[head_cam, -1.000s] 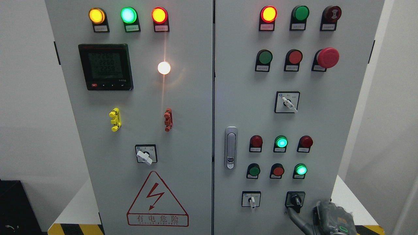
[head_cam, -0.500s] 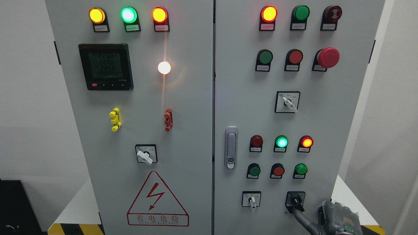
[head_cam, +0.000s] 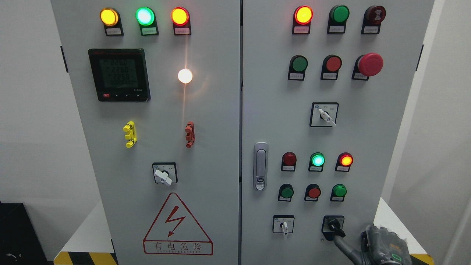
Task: Flip black knob to close circuit
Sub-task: 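Twist the black knob with the right hand fingers, then withdraw the right hand downward away from the knob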
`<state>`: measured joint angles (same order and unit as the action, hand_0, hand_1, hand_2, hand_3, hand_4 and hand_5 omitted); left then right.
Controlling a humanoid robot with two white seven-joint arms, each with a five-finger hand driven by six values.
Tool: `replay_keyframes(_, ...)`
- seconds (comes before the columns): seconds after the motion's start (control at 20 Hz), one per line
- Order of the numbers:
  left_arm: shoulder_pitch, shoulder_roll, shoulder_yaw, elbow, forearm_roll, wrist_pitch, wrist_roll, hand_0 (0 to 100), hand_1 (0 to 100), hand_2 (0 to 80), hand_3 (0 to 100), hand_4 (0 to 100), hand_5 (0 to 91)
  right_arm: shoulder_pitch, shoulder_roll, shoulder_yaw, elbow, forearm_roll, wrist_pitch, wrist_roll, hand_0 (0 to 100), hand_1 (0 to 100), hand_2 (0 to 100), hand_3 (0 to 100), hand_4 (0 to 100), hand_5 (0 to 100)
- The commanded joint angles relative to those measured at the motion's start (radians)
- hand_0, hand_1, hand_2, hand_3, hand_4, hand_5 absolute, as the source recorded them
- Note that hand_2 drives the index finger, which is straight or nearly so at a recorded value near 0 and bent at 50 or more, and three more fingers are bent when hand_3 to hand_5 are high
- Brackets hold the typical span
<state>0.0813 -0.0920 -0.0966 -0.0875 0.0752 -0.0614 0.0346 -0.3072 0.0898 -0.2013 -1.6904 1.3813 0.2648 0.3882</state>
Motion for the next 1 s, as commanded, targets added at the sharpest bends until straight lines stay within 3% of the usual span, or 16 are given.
replay_keyframes(0.0,0.0,0.0,0.0,0.0,0.0,0.0,0.001,12,56,0.0,0,0,0.0,-0.001,0.007,-0.007,-0.017,-0.001,-0.001,-0.002,0,3,92,100,95,95)
replay_keyframes(0.25,0.0,0.0,0.0,0.0,0.0,0.0,0.001,12,56,0.0,0,0,0.0,0.01,0.042,0.014,-0.031,0.002,-0.024,0.0,0,3,92,100,95,95)
replay_keyframes(0.75,0.0,0.0,0.0,0.0,0.0,0.0,0.001,12,56,0.0,0,0,0.0,0.083,0.045,0.095,-0.086,-0.002,-0.022,0.005,0,3,91,100,95,95)
replay_keyframes(0.95,0.0,0.0,0.0,0.0,0.0,0.0,0.001,12,56,0.0,0,0,0.0,0.146,0.045,0.126,-0.167,-0.129,-0.019,-0.008,0,4,88,100,93,93)
